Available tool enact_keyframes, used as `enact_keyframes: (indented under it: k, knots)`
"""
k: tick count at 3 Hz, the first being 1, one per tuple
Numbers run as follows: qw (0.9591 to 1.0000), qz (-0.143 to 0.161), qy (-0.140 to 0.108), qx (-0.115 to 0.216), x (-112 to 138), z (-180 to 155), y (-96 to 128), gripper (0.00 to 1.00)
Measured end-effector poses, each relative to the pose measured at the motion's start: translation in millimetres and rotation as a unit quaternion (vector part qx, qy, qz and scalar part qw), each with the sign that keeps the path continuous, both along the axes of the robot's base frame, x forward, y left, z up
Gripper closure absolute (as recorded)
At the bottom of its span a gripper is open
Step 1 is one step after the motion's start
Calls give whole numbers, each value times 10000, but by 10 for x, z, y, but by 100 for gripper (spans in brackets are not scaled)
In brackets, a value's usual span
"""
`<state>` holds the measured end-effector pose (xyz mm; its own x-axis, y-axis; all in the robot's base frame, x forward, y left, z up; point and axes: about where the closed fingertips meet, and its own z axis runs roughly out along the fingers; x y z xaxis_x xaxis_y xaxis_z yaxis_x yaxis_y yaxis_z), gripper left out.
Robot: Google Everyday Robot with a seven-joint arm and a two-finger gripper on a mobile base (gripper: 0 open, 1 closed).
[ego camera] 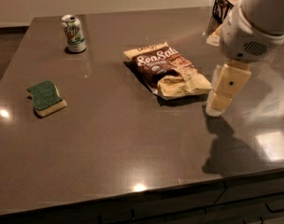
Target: Move sponge near brown chip bag
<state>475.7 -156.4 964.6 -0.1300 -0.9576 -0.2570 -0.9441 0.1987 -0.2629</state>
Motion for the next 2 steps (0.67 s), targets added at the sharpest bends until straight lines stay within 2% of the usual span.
enact_keyframes:
  k: [1, 2]
  knots:
    - [9997, 185, 13, 145, 221, -104, 447, 0]
    - [9987, 217, 159, 431, 420, -193, 916, 0]
